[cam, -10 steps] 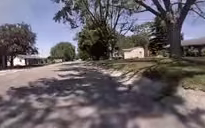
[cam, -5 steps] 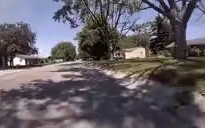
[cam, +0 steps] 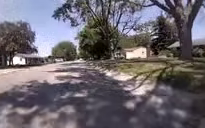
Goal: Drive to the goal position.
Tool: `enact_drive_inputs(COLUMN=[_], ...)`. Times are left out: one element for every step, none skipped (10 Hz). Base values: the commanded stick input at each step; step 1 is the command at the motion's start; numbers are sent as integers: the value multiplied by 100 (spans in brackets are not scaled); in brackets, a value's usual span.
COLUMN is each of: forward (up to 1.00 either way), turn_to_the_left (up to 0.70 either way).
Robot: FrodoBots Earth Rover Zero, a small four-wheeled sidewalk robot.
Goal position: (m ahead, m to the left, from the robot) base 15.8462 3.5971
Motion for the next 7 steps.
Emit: enact_drive_inputs(forward=[70, 70, 70, 70, 70, 70, 70], turn_to_the_left=[0, 0, 0, 0, 0, 0, 0])
